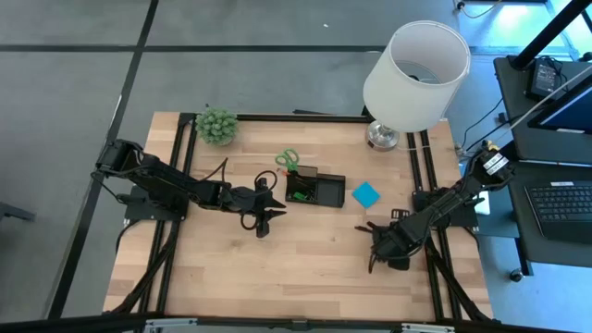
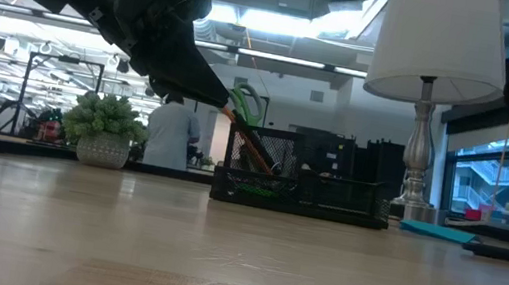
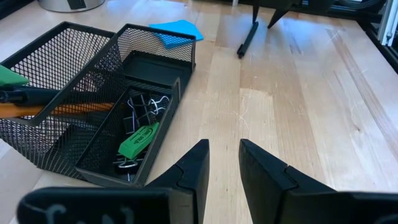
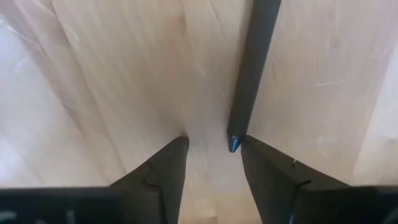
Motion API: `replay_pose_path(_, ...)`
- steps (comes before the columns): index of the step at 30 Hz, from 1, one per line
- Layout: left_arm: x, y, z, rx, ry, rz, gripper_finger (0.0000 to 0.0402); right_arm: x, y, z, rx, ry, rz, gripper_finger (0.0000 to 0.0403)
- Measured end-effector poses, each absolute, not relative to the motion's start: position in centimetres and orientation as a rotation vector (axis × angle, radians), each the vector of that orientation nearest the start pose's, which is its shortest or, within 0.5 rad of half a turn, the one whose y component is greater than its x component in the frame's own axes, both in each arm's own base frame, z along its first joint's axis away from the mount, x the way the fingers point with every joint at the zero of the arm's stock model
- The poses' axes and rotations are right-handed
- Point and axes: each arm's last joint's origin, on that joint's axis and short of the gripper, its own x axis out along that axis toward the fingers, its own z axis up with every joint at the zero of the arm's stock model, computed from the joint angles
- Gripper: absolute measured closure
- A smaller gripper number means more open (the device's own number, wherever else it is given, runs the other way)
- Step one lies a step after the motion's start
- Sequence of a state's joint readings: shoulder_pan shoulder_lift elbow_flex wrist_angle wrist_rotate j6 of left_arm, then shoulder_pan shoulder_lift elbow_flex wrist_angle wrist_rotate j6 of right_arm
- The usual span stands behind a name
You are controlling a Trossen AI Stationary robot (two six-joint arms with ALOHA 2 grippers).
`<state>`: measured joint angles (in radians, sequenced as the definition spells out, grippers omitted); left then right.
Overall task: Pick and place office supplies into organizer
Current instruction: Put the black pen into the black organizer
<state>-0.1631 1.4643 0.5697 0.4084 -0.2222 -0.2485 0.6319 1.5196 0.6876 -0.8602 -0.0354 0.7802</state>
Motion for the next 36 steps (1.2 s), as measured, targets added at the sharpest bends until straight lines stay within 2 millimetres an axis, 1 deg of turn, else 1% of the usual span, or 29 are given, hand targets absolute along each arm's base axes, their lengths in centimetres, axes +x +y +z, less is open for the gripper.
replay_pose_path(5, 27.4, -3.9, 16.8, -0.151, 0.466, 0.117, 0.0320, 16.5, 12.2, 13.0, 0.081, 1.665, -0.164, 0.0267)
replay_pose_path(9, 27.4, -3.9, 16.8, -0.154, 0.465, 0.117, 0.0320, 16.7, 12.2, 13.0, 0.092, 1.621, -0.218, 0.0292)
replay_pose_path(16, 27.5, -3.9, 16.8, -0.156, 0.459, 0.117, 0.0320, 17.1, 12.3, 13.0, 0.087, 1.561, -0.224, 0.0320)
replay_pose_path(22, 27.5, -3.9, 16.8, -0.156, 0.457, 0.116, 0.0320, 16.8, 12.1, 12.6, 0.094, 1.556, -0.224, 0.0373)
replay_pose_path(26, 27.6, -3.9, 17.1, -0.171, 0.430, 0.107, 0.0320, 16.8, 12.0, 12.4, 0.100, 1.538, -0.226, 0.0374)
replay_pose_path(29, 27.7, -4.0, 17.4, -0.133, 0.397, 0.083, 0.0320, 16.8, 11.9, 12.3, 0.111, 1.520, -0.254, 0.0374)
replay_pose_path(32, 28.0, -4.1, 18.0, -0.096, 0.337, 0.052, 0.0320, 16.9, 11.9, 12.3, 0.106, 1.504, -0.264, 0.0374)
replay_pose_path(36, 28.6, -4.4, 18.4, -0.046, 0.232, -0.032, 0.0320, 17.0, 11.9, 12.3, 0.101, 1.479, -0.269, 0.0374)
